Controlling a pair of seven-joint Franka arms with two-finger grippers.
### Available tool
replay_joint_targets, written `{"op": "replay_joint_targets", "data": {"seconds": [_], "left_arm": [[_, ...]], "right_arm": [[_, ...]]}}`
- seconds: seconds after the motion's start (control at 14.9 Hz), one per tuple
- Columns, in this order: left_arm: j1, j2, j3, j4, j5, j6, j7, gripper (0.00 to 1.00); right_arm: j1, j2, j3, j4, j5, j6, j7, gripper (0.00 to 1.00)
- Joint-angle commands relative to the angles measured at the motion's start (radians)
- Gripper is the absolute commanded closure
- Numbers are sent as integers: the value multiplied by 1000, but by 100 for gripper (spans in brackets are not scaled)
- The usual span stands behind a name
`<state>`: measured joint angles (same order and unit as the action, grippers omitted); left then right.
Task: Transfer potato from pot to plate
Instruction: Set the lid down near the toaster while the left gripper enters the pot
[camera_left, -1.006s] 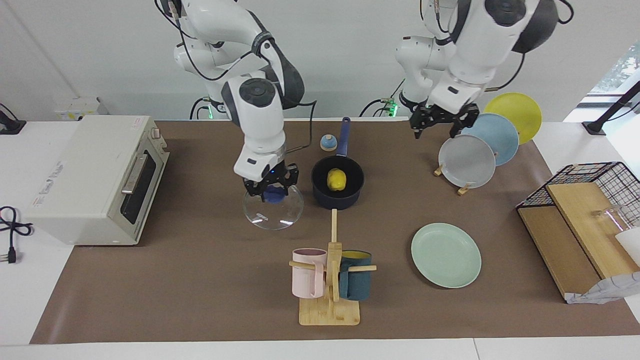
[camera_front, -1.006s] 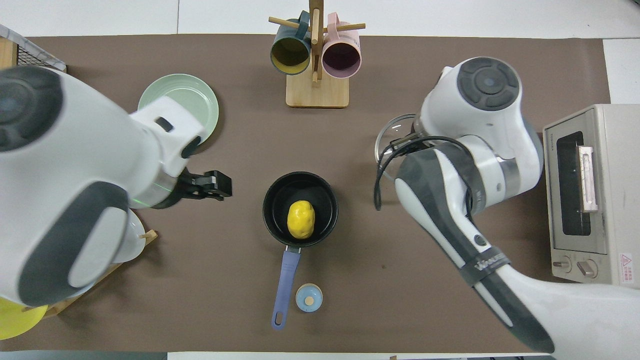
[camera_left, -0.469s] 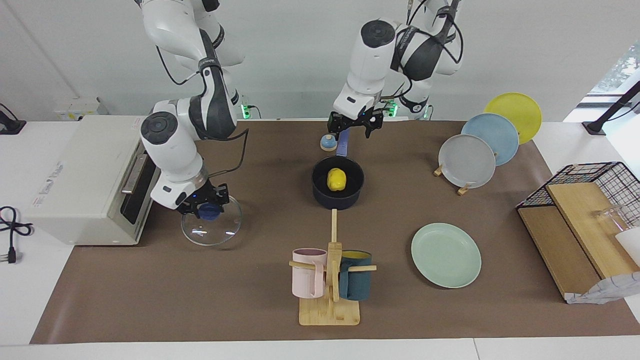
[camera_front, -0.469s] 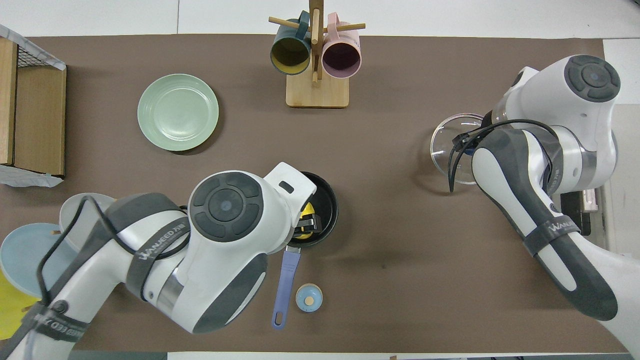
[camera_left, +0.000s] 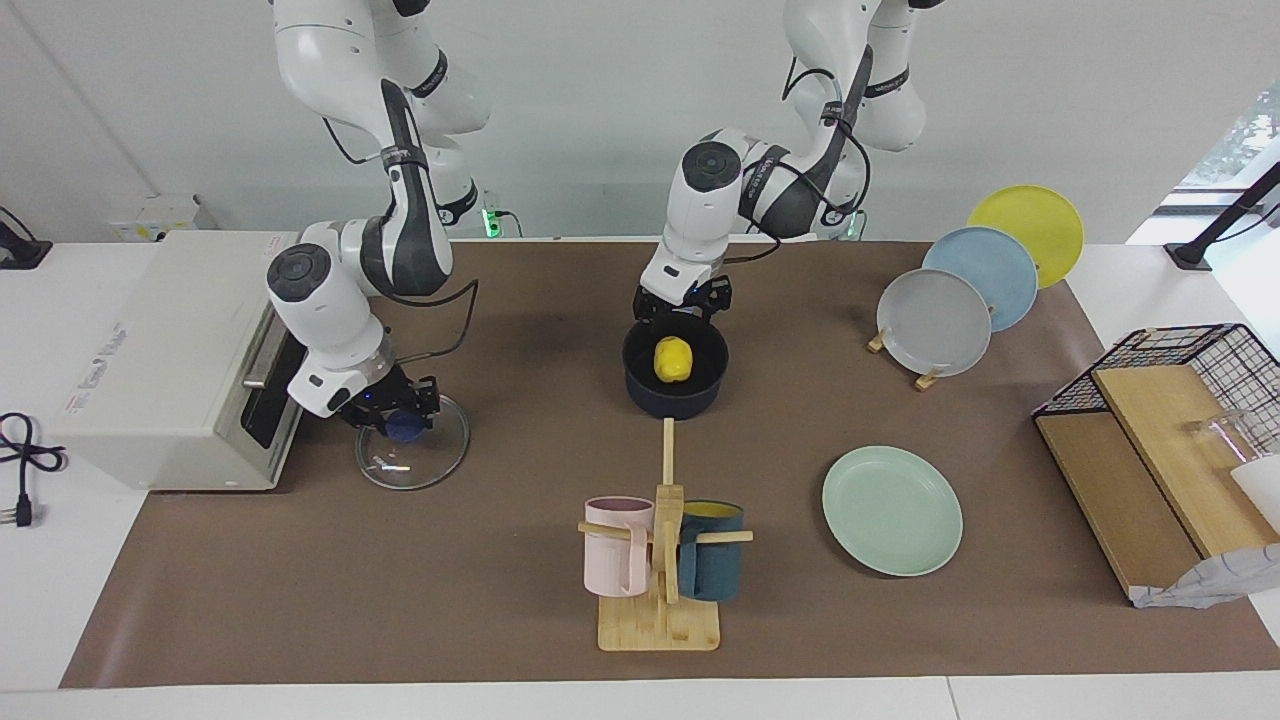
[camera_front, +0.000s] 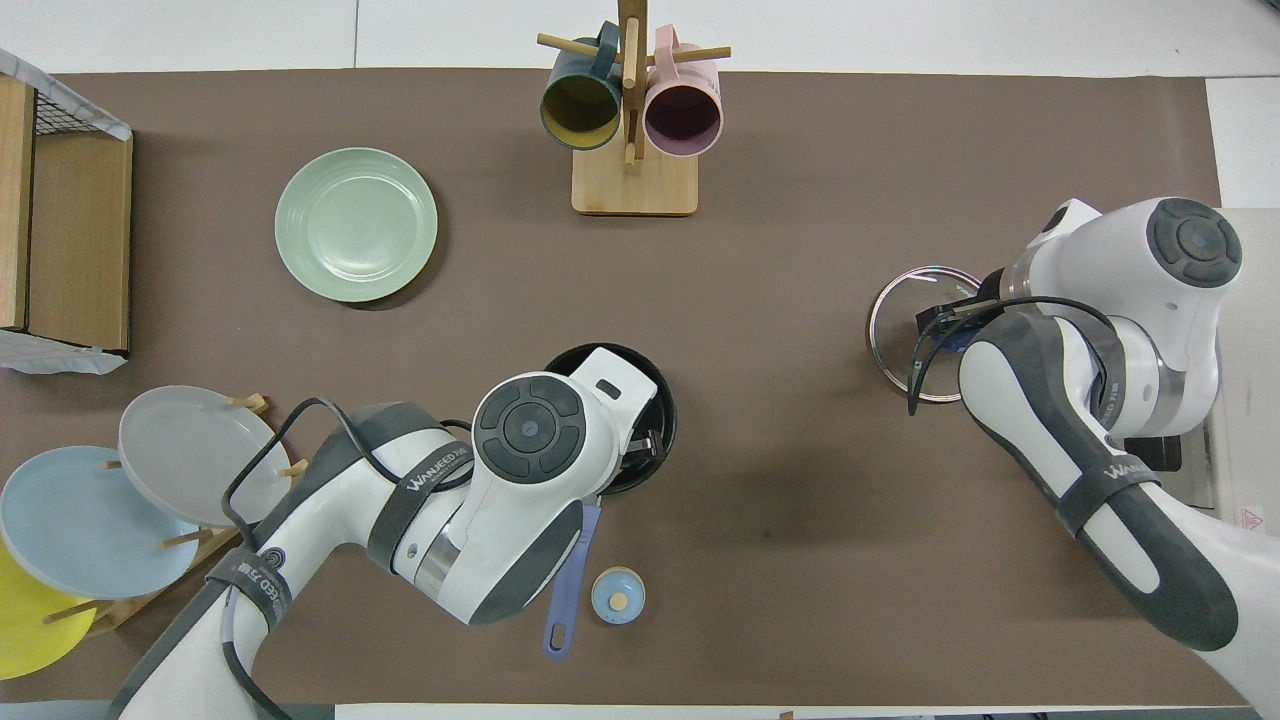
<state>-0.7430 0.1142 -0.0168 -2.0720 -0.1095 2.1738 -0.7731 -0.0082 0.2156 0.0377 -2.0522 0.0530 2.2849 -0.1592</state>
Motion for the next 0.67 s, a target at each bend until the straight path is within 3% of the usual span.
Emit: {"op": "replay_joint_targets", "data": {"seconds": [0.0,0.34,0.6], "left_arm": [[-24,14,20,-45,-18,87,-11,0],[-30,45,20,-43,-18,121,-6,0],[-38,94,21,-42,-18,159,-11,0]], "right_arm": [[-13,-42,11,44,7,-81,-11,0],[-15,-91,8,386,-59,-551,-8,0],[-16,-179,10,429,-104,-712,-7,0]]}}
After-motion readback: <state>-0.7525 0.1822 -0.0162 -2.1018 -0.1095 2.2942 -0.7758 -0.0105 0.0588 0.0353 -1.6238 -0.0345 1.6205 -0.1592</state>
